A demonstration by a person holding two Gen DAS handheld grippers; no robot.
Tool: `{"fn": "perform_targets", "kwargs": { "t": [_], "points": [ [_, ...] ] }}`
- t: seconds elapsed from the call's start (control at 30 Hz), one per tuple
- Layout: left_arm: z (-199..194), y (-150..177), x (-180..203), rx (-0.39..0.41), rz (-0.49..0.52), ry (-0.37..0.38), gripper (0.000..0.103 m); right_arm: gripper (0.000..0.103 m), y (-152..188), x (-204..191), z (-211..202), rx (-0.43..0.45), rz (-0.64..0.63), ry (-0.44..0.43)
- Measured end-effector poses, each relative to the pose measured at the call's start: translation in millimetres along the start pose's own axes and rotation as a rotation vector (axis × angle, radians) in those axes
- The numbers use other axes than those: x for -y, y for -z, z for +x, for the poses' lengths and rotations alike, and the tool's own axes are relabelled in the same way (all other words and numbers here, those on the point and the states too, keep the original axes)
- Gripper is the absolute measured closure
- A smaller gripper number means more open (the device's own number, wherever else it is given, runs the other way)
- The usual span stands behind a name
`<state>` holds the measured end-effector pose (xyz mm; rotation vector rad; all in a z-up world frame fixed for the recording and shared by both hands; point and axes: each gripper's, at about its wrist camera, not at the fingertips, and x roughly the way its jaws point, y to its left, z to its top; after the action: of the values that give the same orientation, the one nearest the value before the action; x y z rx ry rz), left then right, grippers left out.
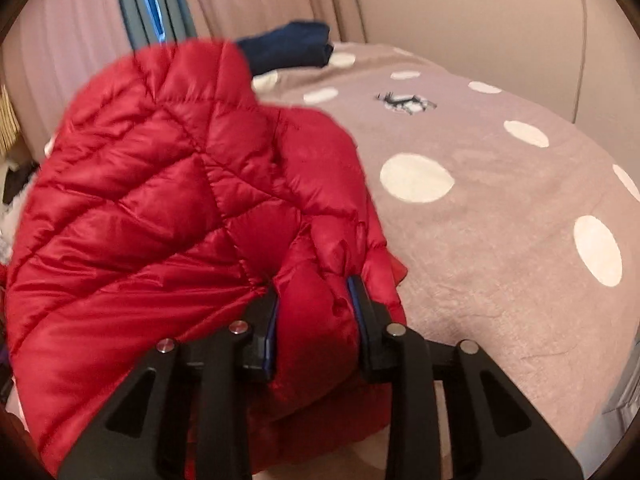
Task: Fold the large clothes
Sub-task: 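Grasp the jacket's folded end with both tools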
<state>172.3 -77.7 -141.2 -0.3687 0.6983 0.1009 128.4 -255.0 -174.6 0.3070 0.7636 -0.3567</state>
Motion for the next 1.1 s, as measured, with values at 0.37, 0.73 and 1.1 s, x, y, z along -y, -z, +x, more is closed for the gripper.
{"fn": "perform_targets", "kwargs": {
  "t": [0.37,0.73,1.1],
  "points": [
    [6.8,-21.1,27.0,-0.03,-0.03,0.12,0.062,0.071,5.2,17.0,7.1,-0.015,0.088,-0.055],
    [26.5,-45.6,66.9,-0.001,0.029,0.259,0.062,0.066,-10.8,22.1,25.5,-0.054,0.11,-0.105],
    [87.5,-26.6,61.6,-0.184,0.034,0.193,0.053,0.066,-18.3,8.2,36.3,-0.048,0.051,-0.056]
  ]
}}
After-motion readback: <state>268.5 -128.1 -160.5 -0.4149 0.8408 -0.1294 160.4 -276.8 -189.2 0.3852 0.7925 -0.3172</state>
